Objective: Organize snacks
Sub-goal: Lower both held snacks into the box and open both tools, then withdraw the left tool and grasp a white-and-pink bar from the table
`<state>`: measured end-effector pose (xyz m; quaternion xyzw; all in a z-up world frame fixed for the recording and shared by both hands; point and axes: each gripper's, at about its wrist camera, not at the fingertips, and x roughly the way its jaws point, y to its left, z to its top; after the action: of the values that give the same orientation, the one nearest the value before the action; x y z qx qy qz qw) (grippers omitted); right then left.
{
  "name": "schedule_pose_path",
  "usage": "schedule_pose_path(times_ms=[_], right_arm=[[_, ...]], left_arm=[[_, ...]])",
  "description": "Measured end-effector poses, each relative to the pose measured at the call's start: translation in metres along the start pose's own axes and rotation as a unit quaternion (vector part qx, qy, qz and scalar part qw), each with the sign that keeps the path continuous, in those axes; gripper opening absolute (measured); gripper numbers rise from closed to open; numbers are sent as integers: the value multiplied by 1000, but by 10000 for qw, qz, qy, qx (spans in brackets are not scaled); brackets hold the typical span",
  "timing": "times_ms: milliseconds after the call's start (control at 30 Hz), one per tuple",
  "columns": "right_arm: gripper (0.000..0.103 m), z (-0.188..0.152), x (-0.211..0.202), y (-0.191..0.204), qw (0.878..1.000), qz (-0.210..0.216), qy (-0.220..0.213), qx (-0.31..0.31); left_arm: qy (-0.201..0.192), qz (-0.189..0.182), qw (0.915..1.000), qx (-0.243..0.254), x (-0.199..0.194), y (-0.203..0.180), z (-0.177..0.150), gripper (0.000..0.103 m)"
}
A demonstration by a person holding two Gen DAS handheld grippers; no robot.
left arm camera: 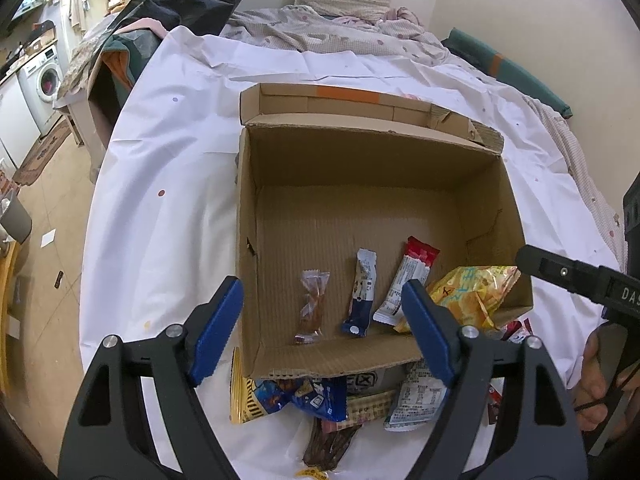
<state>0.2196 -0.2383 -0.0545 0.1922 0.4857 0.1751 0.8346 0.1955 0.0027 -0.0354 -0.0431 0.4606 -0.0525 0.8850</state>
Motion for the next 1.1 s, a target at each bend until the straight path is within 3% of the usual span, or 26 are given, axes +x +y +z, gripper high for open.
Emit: schedule_pose_path(times_ms=[233,400,633,767,833,1000,1100], right_arm=[[83,-1,-7,-3,9999,-8,-75,85],[83,-6,-21,-9,9998,-66,-84,152],[83,-21,-60,-16,9993,-4,-308,222],[83,-40,-72,-19,9991,21,-284,312],[83,-47,-73,-19,9994,-139,-244,226],[83,-59,-70,-27,9987,-435,-101,239],[83,-60,-70,-33,9980,-573,-74,265]], left_arm=[[4,396,9992,-50,-7,3,-8,79],[-26,428,9990,-114,-20,6,-19,79],[297,359,9989,-32,-33,2,-55,79],[646,427,9965,-318,-30,3,-81,79],[999,288,9936,-434,-23,-1,-102,79],[1988,-15,9783,-577,-4,-22,-153,78],[2042,19,9740,-985,-9,-28,-167,78]])
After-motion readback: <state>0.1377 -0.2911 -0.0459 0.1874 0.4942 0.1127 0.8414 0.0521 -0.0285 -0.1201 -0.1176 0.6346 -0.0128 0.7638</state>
